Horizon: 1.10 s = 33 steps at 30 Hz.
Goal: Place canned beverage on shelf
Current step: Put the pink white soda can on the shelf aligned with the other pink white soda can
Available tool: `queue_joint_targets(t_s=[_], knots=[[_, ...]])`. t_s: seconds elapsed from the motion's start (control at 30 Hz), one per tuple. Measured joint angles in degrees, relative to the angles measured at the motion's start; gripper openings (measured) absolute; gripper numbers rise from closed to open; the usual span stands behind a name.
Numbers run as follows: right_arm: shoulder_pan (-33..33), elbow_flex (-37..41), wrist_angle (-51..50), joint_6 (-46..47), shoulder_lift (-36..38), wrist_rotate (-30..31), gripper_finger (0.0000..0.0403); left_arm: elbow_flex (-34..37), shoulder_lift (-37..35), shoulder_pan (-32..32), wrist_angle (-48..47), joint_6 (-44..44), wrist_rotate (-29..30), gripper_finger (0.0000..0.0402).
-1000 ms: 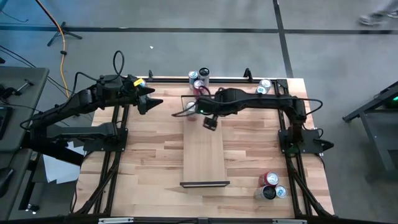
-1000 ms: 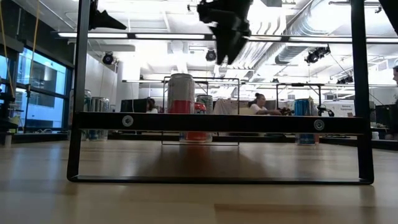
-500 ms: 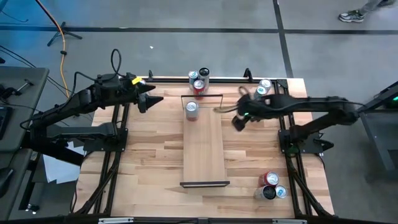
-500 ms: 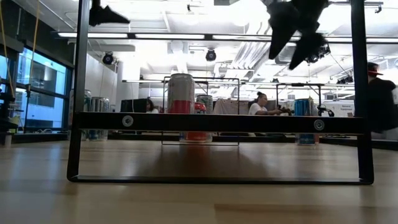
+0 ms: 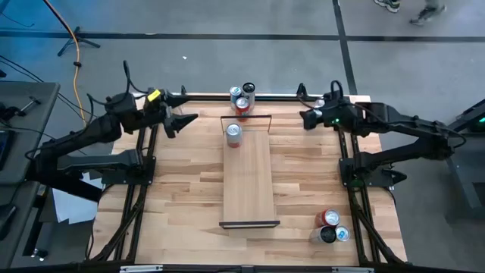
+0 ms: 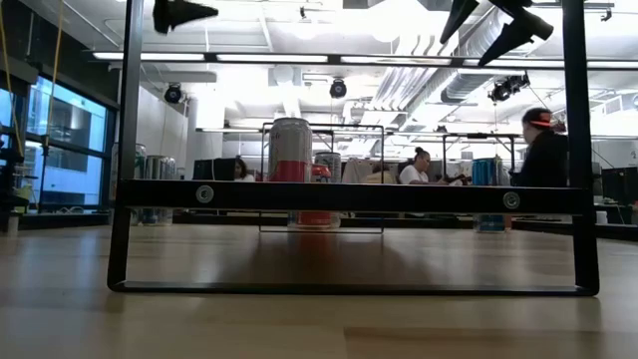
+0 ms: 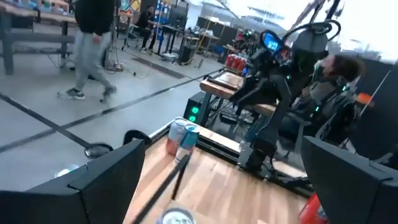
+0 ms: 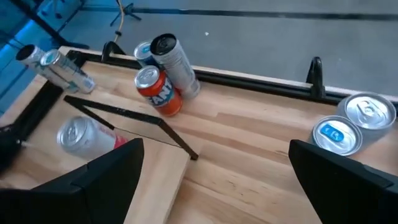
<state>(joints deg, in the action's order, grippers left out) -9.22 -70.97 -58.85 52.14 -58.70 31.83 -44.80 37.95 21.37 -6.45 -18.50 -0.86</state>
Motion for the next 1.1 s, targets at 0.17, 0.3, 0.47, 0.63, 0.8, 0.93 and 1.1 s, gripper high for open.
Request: queue_joint_targets(t_s=[0.17, 0.3, 0.47, 0.63, 0.8, 0.93, 1.1], knots=[[-1.98, -0.01, 0.10, 2.16, -0.30, -1.11, 0.0385, 4.60, -3.44, 0.00, 11.55, -7.58, 0.15, 0.0390], [-10.79, -2.15, -2.69, 8.63, -2.34, -5.44, 0.0385, 3.85, -4.17, 0.00, 12.50, -8.71, 2.02, 0.0390], [-26.68, -4.51, -6.90, 4.54, -6.56, -6.45, 0.0385, 3.02, -4.15, 0.00, 12.44, -6.58, 2.68, 0.0390], [-39.06, -4.58, -6.62, 4.35, -11.39, -10.81, 0.0385, 3.00, -4.11, -0.01, 11.57, -10.50, 2.95, 0.0390], [-45.24, -4.58, -7.56, 6.70, -17.21, -15.99, 0.0385, 3.00, -4.14, -0.09, 7.72, -12.82, 1.28, 0.0390], [-46.60, -4.58, -8.16, 8.52, -21.72, -17.35, 0.0385, 3.00, -4.22, -0.09, 6.09, -12.83, -0.88, 0.0390], [-47.45, -2.92, -7.98, 9.42, -25.78, -21.00, 0.0385, 3.00, -4.22, -0.09, 4.63, -12.83, -1.89, 0.0390]])
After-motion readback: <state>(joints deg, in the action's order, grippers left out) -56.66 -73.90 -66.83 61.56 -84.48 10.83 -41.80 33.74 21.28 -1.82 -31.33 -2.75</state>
